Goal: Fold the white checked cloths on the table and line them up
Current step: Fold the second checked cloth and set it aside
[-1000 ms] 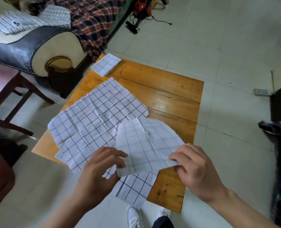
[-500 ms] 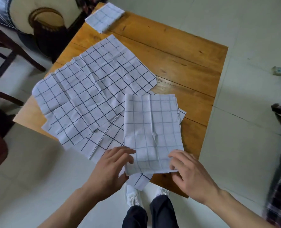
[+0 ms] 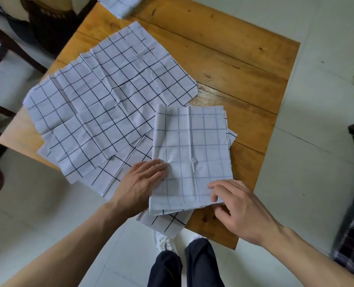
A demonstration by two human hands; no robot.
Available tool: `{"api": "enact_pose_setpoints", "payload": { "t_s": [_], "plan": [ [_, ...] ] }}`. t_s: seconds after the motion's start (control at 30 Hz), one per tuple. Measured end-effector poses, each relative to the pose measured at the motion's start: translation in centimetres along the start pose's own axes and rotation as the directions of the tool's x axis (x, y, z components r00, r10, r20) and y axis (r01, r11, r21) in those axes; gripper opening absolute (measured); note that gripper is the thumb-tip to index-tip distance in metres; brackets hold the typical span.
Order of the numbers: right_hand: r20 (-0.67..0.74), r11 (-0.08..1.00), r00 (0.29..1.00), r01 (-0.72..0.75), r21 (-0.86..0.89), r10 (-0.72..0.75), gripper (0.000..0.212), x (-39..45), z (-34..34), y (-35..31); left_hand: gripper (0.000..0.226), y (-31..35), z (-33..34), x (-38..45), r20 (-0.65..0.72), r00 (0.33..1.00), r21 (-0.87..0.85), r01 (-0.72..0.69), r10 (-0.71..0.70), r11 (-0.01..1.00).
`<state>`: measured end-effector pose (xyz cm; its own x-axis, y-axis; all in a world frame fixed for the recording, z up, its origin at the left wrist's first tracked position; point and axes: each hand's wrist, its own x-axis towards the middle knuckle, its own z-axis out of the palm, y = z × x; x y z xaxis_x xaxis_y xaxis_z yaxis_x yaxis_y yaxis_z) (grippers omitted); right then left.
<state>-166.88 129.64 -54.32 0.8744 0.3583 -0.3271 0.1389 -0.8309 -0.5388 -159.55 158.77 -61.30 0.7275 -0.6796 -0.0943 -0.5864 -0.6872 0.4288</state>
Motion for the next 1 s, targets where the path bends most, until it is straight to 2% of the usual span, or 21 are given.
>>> {"api": "enact_pose_setpoints", "payload": {
  "t_s": [0.17, 0.27, 0.37, 0.5, 0.57, 0.67, 0.83, 0.9, 1.0],
  "plan": [
    [-0.018, 1.0, 1.0, 0.006, -0.002, -0.006, 0.023, -0.2, -0.2, 0.9, 0.039, -0.3, 0.5, 0.2, -0.084, 0.996, -0.044, 0.008, -0.011, 0.999],
    [0.006, 0.998, 1.0, 0.021, -0.055, -0.02, 0.06, -0.4, -0.2, 2.8, 0.037, -0.2, 0.5, 0.4, -0.131, 0.99, -0.097, 0.036, -0.049, 0.995],
    [0.089, 0.998, 0.996, 0.027, -0.06, -0.022, 0.091, -0.6, -0.7, 5.1, 0.04, -0.1, 0.5, 0.5, -0.169, 0.98, -0.176, 0.073, -0.103, 0.982],
    [0.193, 0.99, 0.98, 0.062, -0.124, -0.037, 0.113, -0.5, -1.0, 8.0, 0.043, -0.3, 0.8, 0.5, -0.175, 0.967, -0.285, 0.128, -0.183, 0.95],
    [0.14, 0.988, 0.99, 0.05, -0.148, -0.029, 0.113, 0.1, -0.6, 9.1, 0.031, -0.5, 0.8, 0.5, -0.195, 0.964, -0.336, 0.105, -0.179, 0.936],
    [-0.036, 0.993, 0.999, 0.024, -0.113, -0.028, 0.109, 1.5, 0.2, 10.2, 0.021, -0.6, 0.7, 0.6, -0.237, 0.96, -0.378, 0.05, -0.149, 0.924],
    [-0.323, 0.981, 0.934, 0.103, -0.167, -0.153, 0.047, 4.4, 1.4, 11.0, 0.034, -0.5, 0.3, 0.7, -0.207, 0.96, -0.376, 0.1, -0.189, 0.921],
    [-0.369, 0.979, 0.914, 0.112, -0.173, -0.169, 0.04, 4.7, 1.5, 10.9, 0.034, -0.5, 0.0, 0.8, -0.199, 0.952, -0.392, 0.142, -0.235, 0.909],
    [-0.376, 0.992, 0.92, 0.075, -0.097, -0.107, 0.035, 3.9, 1.2, 9.6, 0.034, -0.1, -0.4, 1.1, -0.195, 0.943, -0.391, 0.177, -0.269, 0.903]
  ]
}}
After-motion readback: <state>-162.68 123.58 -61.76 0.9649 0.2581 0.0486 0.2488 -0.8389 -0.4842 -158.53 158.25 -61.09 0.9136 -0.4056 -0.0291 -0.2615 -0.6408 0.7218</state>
